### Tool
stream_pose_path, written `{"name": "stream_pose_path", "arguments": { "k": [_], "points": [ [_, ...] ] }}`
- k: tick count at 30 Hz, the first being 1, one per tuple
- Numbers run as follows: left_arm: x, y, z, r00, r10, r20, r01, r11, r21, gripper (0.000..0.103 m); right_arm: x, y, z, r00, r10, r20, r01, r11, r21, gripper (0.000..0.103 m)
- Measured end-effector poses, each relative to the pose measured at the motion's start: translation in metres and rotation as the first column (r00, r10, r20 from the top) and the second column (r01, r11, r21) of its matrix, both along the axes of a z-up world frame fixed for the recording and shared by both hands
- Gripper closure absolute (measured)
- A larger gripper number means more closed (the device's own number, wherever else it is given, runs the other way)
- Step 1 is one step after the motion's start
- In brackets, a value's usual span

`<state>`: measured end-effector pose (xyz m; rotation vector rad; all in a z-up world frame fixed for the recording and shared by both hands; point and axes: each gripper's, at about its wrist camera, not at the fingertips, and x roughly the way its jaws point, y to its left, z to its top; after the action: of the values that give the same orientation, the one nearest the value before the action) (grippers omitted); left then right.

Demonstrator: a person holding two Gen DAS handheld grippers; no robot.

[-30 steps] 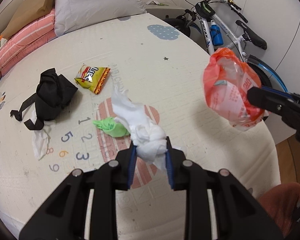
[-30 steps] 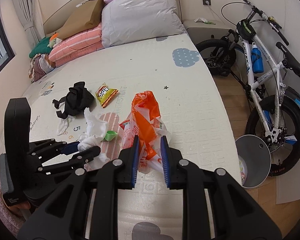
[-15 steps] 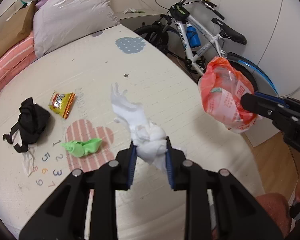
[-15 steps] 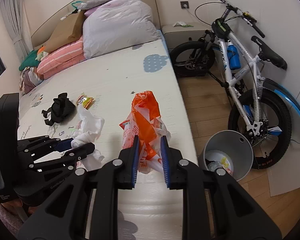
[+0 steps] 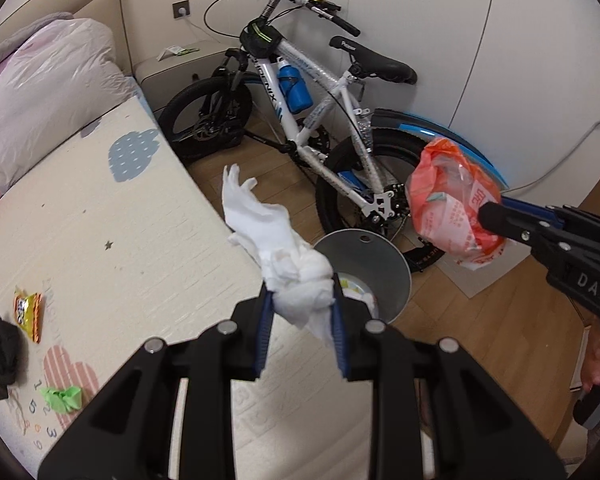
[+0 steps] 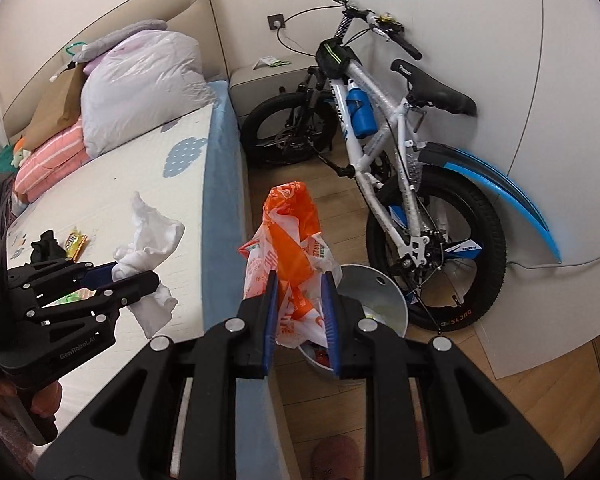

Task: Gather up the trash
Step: 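Open the right gripper to drop the orange bag while the left gripper releases the white cloth into the bin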

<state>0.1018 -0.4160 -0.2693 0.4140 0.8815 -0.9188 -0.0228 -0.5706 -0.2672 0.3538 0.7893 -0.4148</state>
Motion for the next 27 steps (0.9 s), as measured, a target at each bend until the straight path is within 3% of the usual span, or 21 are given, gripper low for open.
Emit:
{"name": "stream_pose_path", "arguments": {
  "k": [6,8,9,11,18,27],
  "points": [
    [0.003,-0.039,-0.019,0.998,-0.057,-0.009,0.057,0.998,0.024,0.077,0.014,-0.034,-0.023,0.999,-0.032,-0.032,0.032,0.999,0.009,0.083],
    [0.006,-0.046,-0.025,0.998,-0.065,-0.013,0.066,0.997,0.032,0.077,0.020,-0.043,-0.031,0.998,-0.048,-0.039,0.048,0.999,0.017,0.076],
    [0.008,-0.049,-0.028,0.998,-0.068,-0.015,0.068,0.997,0.035,0.077,0.023,-0.047,-0.035,0.998,-0.054,-0.038,0.055,0.998,0.023,0.067],
    [0.011,-0.054,-0.034,0.997,-0.069,-0.020,0.070,0.997,0.042,0.077,0.028,-0.054,-0.043,0.997,-0.058,-0.041,0.059,0.998,0.028,0.062],
    [0.015,-0.067,-0.051,0.997,-0.072,-0.038,0.074,0.995,0.073,0.077,0.027,-0.067,-0.058,0.996,-0.067,-0.055,0.069,0.997,0.038,0.062],
    [0.002,-0.100,-0.059,0.990,-0.123,-0.064,0.127,0.990,0.064,0.077,-0.006,-0.084,-0.066,0.987,-0.139,-0.081,0.142,0.989,0.037,0.062]
  ]
}}
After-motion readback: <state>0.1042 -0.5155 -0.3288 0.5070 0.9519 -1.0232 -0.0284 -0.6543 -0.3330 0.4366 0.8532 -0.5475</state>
